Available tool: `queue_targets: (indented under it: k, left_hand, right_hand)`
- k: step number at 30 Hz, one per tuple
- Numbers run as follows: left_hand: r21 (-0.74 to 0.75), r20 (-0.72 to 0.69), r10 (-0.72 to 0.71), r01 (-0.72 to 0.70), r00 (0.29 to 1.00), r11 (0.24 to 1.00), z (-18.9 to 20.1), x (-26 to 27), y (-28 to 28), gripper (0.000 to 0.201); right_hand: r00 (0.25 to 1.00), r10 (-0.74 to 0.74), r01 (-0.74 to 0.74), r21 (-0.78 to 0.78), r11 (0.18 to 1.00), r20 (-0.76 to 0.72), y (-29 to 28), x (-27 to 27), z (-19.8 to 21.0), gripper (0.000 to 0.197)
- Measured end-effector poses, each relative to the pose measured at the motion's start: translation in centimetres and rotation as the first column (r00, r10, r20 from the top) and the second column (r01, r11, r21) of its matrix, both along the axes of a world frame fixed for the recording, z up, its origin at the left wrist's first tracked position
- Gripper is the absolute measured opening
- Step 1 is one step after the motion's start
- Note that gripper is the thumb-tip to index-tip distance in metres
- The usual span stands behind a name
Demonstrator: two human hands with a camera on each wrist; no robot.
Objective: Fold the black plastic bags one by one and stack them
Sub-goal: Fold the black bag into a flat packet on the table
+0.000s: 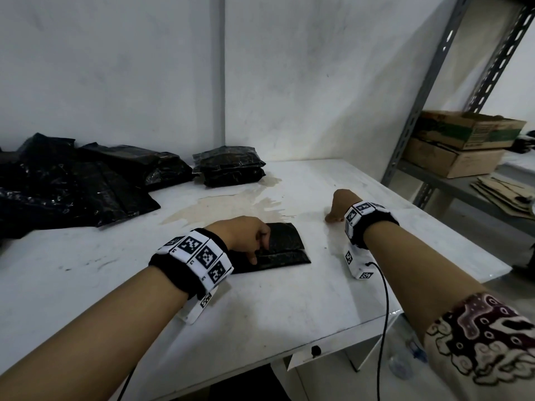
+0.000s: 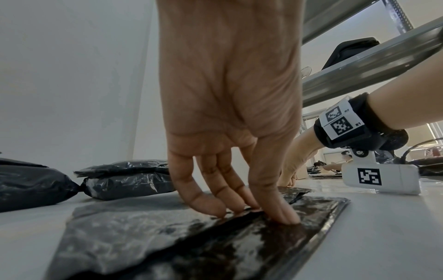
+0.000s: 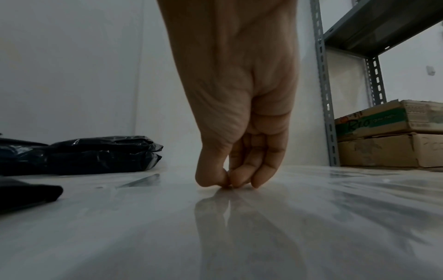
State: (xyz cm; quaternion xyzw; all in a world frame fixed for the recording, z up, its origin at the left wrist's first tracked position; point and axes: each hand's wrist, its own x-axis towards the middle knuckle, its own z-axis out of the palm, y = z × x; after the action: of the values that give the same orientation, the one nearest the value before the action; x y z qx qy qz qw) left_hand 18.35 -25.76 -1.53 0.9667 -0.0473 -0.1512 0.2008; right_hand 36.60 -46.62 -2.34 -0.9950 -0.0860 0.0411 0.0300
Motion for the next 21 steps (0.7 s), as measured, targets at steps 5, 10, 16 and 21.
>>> queue_targets:
  k: [5, 10, 16, 21]
  left_hand:
    - [0.016, 0.005, -0.004, 0.004, 1.0, 1.0, 0.0, 0.0, 0.0, 0.03]
    - [-0.002, 0.002, 0.001, -0.001, 1.0, 1.0, -0.1, 0.0, 0.0, 0.027]
    - [0.047, 0.026, -0.018, 0.017, 0.999, 0.999, -0.1, -0.2, -0.3, 0.031]
    - [0.068, 0.059, -0.032, 0.028, 0.998, 0.997, -0.3, -0.9, -0.7, 0.03]
  right_hand:
    - [0.997, 0.067, -0.066, 0.017, 0.998, -0.045, -0.7, 0.4, -0.3, 0.031]
    - [0.988, 0.138, -0.133, 0.064, 0.989, -0.075, -1.2, 0.3, -0.1, 0.024]
    - [0.968, 0.207, -0.173, 0.222, 0.96, -0.142, -3.5, -2.0, 0.8, 0.004]
    - [0.963, 0.221, -0.179, 0.249, 0.952, -0.152, -5.7, -5.4, 1.1, 0.014]
